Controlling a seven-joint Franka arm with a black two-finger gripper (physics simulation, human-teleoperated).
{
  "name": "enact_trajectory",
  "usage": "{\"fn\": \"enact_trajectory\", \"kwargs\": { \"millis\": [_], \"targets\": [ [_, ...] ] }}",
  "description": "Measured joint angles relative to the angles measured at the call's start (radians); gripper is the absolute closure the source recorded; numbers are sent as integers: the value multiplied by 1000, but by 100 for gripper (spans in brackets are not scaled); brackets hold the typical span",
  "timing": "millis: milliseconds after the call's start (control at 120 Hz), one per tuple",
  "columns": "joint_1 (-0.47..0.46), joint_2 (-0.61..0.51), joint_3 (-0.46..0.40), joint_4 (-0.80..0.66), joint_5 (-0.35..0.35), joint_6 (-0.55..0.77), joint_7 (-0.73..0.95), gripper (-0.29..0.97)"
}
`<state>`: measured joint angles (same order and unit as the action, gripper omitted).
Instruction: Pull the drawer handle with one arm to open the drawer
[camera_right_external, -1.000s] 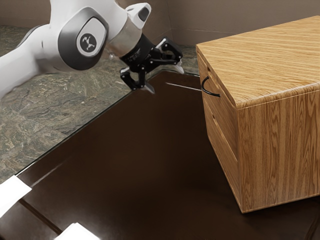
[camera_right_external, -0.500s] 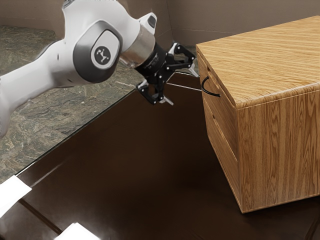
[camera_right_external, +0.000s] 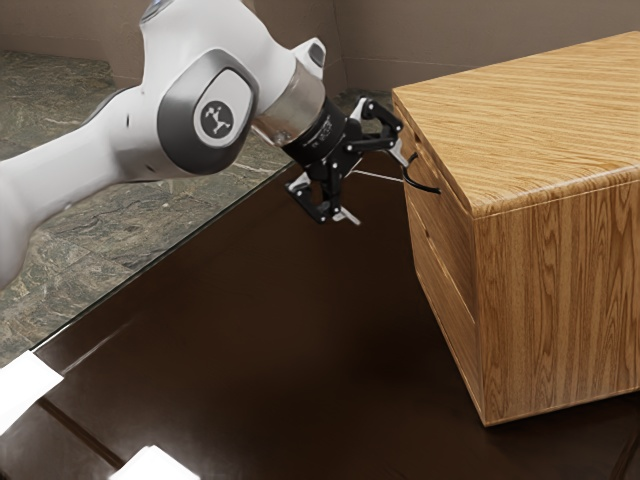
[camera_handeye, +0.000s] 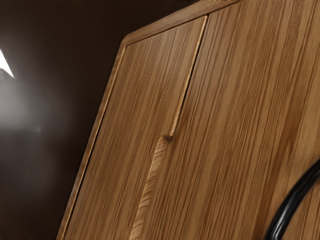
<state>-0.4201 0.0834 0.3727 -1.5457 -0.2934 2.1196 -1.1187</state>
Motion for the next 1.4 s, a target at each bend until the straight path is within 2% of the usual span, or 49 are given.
{"fn": "enact_trajectory", "kwargs": {
  "millis": [300, 667, 708, 783, 850, 1100, 1400],
  "targets": [
    [3, 9, 0, 3, -5, -19, 27, 0],
    [25, 81, -5, 67, -7, -12, 55, 0],
    [52, 88, -35, 68, -9, -11, 58, 0],
    [192, 98, -189, 69, -8, -10, 61, 0],
    [236, 93, -235, 65, -5, -10, 61, 0],
    [256, 8, -239, -18, -10, -12, 70, 1],
    [226, -152, -176, -190, 0, -13, 76, 0]
  ]
}}
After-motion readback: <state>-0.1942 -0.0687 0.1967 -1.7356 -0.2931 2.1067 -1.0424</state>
